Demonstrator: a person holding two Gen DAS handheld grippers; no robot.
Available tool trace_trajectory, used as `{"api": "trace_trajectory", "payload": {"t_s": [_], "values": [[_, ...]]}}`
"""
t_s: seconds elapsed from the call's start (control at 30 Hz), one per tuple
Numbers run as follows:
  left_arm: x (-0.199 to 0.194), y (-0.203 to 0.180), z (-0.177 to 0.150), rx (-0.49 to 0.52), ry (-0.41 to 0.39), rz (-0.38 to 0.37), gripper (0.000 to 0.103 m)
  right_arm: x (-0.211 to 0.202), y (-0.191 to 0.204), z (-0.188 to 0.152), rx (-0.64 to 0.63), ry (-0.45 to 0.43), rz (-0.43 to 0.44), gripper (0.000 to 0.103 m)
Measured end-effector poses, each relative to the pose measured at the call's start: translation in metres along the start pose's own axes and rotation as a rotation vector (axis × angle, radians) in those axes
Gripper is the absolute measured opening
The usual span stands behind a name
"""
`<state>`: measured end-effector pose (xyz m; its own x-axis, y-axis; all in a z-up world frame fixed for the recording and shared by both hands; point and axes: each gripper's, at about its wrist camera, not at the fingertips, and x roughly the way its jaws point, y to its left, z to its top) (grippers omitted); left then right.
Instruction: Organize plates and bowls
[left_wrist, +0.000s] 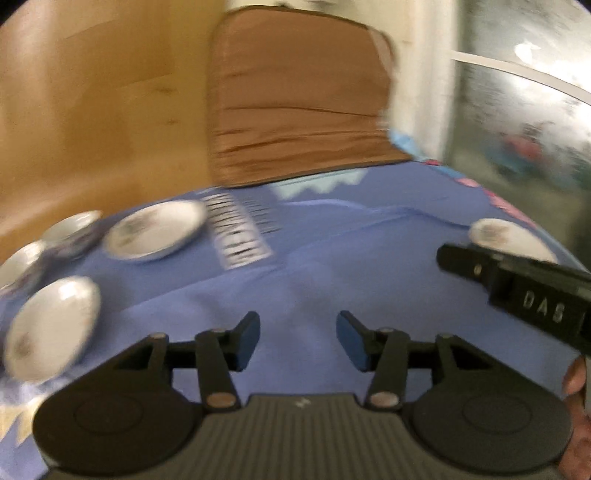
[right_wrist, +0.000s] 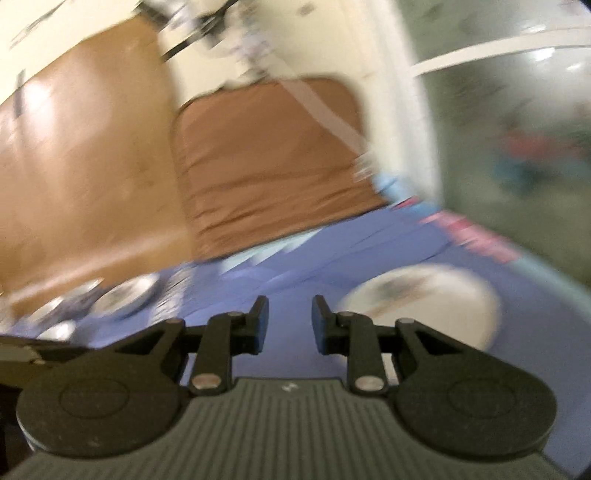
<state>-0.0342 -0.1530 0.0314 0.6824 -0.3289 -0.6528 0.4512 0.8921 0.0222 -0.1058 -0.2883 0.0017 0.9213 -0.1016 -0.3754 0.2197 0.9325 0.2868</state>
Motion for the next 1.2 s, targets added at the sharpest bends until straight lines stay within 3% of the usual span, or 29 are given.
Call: {"api": "trace_trajectory", "payload": {"t_s": [0.27,0.5,0.77,1.2], "values": [[-0.032,0.061,-0.034,-0.085,-0.04,0.118,0.053,0.027,0.072,-0.016,-0.069,0.144,0.166,0.029],[-0.048,0.09,-0.046,-0.16,-0.05,0.126,0.054,0.025,0.11,-0.018,-0.083,0.227,0.253,0.031],[-0.05,0.114,-0.057,-0.225,-0.088,0.12,0.054,0.019,0.127,-0.02,-0.117,0.174,0.223,0.035],[-0.043,0.138,-0.071,-0.311,-0.099,0.139,0.054,0.022,0.14,-0.032,-0.128,0.197,0.214,0.044]]}}
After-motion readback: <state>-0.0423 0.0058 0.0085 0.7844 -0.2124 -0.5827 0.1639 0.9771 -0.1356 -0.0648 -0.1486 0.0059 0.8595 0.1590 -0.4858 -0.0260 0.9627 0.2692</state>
